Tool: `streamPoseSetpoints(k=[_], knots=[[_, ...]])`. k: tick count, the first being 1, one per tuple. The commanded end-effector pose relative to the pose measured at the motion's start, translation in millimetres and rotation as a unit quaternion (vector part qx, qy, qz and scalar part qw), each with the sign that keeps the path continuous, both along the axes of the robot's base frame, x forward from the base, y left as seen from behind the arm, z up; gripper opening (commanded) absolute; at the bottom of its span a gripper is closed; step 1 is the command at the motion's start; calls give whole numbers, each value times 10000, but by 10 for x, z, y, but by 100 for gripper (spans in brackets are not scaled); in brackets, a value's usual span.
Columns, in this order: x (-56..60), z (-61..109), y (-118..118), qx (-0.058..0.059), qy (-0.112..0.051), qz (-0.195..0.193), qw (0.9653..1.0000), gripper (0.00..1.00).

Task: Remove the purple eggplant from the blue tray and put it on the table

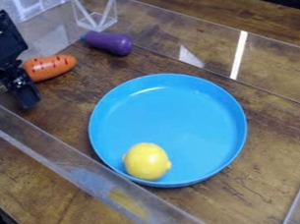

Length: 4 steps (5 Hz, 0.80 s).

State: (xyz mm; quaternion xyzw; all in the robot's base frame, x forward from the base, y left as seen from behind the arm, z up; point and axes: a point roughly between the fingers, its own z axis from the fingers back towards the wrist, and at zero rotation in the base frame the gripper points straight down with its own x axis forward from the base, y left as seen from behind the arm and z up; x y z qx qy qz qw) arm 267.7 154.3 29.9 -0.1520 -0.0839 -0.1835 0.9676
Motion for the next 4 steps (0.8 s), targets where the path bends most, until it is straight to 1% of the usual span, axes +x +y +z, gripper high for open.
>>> streamPoseSetpoints(k=[1,2,3,4], knots=[[33,287,95,160,-319,69,9993,100],[15,360,58,76,-330,85,9994,100],[-28,320,-2,-36,-352,-302,9989,100],[-73,272,-61,-161,-349,-696,9968,100]])
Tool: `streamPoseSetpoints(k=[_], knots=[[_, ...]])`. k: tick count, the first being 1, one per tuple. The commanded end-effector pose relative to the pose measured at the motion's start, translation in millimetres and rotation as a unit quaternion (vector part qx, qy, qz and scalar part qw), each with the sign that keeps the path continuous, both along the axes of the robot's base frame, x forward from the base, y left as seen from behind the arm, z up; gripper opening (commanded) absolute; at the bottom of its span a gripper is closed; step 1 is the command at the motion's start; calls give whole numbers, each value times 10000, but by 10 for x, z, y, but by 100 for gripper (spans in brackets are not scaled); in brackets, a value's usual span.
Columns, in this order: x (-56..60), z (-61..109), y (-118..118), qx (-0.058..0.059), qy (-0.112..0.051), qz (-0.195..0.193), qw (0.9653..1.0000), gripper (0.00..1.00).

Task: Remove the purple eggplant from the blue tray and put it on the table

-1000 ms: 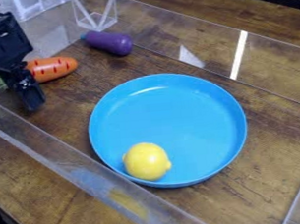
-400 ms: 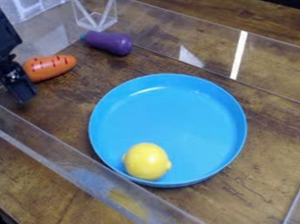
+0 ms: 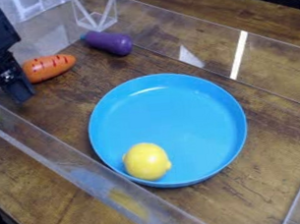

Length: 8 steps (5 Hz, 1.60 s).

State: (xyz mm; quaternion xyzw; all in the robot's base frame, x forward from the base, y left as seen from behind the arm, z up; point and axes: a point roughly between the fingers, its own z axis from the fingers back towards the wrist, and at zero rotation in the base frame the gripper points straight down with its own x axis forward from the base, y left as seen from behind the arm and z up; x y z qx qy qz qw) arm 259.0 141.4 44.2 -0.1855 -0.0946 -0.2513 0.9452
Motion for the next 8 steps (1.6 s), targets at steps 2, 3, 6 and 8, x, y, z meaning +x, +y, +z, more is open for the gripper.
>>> streamPoseSetpoints(k=[2,3,6,8], knots=[[26,171,-26,-105,-152,-203,9996,100],[30,185,-77,-235,-131,-315,9991,100],[93,47,-136,-538,-71,-99,9985,100],[100,67,12,-677,-60,-168,9975,100]])
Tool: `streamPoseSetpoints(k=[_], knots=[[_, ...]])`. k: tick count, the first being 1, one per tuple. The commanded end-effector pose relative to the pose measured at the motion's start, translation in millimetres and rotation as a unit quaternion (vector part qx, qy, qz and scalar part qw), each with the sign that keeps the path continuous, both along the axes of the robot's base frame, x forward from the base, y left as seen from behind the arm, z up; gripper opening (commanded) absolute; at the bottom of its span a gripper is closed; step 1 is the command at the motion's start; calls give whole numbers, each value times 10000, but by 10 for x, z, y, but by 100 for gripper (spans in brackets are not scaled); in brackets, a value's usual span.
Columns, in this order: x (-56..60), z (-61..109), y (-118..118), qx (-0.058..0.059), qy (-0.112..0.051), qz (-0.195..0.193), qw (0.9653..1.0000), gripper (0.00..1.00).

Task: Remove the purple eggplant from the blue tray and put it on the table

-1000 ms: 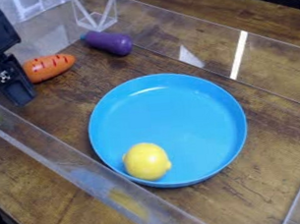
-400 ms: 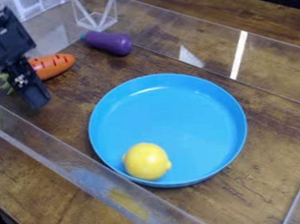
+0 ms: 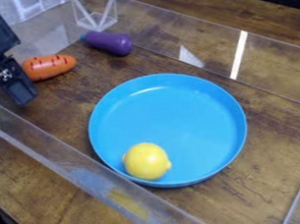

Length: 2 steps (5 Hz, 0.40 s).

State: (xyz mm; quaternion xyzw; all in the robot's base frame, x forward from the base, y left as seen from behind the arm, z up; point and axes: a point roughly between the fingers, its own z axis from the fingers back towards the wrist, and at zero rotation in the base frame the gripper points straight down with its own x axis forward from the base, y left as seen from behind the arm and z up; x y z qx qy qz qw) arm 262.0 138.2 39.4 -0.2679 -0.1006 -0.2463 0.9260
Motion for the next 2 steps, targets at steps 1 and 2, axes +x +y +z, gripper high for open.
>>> streamPoseSetpoints(k=[1,2], knots=[[116,153,5,78,-196,-314,9993,100],[161,179,-34,-1,-169,-540,9984,100]])
